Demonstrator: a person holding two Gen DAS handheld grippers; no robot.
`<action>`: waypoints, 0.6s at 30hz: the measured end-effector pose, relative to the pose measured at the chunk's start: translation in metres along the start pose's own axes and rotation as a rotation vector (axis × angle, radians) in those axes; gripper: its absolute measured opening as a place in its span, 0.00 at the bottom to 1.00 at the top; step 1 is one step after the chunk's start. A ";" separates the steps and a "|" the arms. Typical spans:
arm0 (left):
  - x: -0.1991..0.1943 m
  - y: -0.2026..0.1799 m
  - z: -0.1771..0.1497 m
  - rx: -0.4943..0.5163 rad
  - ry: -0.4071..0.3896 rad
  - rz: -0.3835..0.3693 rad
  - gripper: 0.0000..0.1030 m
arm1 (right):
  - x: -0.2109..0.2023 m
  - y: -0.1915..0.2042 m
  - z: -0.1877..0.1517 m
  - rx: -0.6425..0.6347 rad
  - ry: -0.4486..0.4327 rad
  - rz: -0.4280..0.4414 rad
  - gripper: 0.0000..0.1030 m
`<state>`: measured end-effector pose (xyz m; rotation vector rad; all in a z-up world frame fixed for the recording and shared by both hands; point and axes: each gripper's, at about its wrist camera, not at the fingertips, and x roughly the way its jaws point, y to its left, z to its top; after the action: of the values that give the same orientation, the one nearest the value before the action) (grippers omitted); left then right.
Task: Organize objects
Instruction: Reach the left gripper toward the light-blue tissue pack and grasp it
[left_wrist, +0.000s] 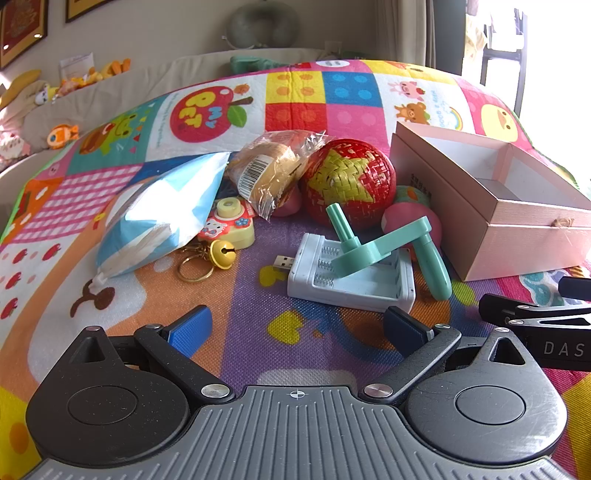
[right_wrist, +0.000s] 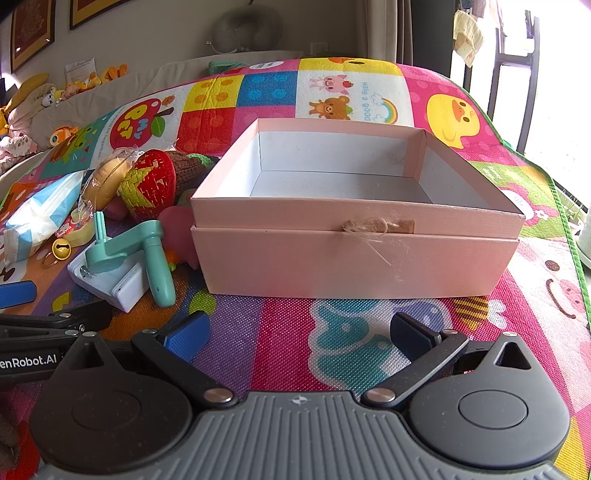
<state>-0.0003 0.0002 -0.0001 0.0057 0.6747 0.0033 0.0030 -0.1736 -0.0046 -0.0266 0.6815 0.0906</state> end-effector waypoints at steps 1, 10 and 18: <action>0.000 0.000 0.000 0.000 0.000 0.000 0.99 | 0.000 0.000 0.000 0.000 0.000 0.000 1.00; -0.004 0.001 0.001 0.007 -0.001 0.008 0.99 | 0.000 0.000 0.000 0.000 0.000 0.000 1.00; -0.001 -0.003 -0.001 0.009 0.001 0.011 0.99 | 0.000 0.000 0.000 0.001 0.000 0.001 1.00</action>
<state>-0.0015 -0.0031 0.0001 0.0176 0.6758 0.0107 0.0031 -0.1732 -0.0048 -0.0251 0.6811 0.0914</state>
